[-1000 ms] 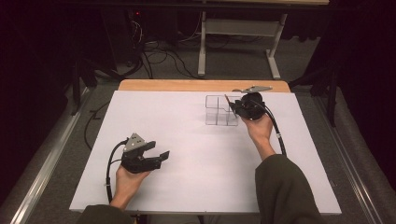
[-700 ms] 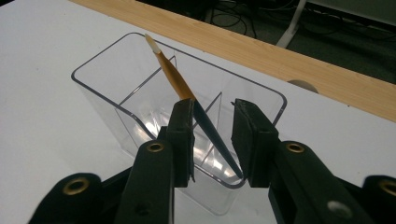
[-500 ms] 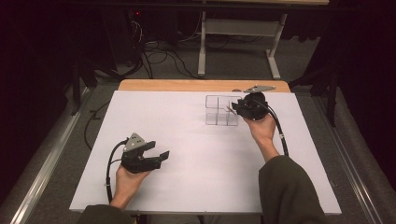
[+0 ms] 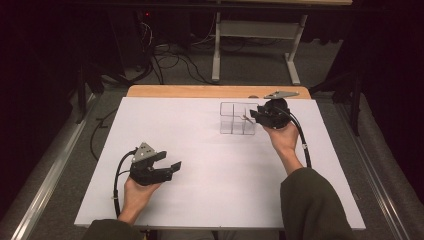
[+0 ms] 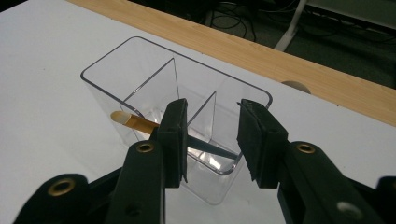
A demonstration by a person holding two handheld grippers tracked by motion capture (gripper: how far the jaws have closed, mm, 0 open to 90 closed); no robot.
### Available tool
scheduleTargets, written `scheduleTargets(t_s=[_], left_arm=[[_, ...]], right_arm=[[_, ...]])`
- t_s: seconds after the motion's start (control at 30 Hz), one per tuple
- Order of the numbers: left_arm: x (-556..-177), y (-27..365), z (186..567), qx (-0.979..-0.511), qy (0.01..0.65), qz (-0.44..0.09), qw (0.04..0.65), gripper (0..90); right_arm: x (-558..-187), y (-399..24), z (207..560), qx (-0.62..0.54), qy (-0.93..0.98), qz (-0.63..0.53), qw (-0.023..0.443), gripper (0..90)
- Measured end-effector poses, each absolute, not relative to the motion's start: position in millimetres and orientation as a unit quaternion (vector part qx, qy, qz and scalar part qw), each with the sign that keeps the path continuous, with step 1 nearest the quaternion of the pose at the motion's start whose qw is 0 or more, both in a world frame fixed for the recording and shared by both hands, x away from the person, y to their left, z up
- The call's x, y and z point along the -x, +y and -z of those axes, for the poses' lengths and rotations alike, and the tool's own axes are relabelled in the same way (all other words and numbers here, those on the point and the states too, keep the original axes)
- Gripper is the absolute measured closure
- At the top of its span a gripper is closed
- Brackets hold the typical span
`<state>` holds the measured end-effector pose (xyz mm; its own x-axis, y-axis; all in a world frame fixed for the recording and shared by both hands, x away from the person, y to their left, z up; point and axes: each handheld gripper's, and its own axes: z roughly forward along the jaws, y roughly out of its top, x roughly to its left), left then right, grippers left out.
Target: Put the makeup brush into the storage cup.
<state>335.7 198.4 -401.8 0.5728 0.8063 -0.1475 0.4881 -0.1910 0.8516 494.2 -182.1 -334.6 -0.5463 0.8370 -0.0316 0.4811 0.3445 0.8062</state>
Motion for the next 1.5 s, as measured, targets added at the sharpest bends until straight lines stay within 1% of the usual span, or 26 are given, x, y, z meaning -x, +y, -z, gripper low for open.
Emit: scheduleTargets(t_s=[0.3,0.83,1.5], left_arm=[[-335.7,198.3,401.8,-0.753,0.430,-0.170,0.469,30.8],[-335.8,197.7,401.8,-0.753,0.429,-0.170,0.469,30.8],[-336.0,197.7,401.8,-0.753,0.430,-0.170,0.468,30.7]], right_arm=[[-490.4,-186.3,329.8,-0.418,0.785,-0.397,0.226,57.7],[-481.4,-200.0,327.6,-0.427,0.775,-0.407,0.227,51.6],[-470.1,-222.6,327.9,-0.434,0.767,-0.417,0.221,48.1]])
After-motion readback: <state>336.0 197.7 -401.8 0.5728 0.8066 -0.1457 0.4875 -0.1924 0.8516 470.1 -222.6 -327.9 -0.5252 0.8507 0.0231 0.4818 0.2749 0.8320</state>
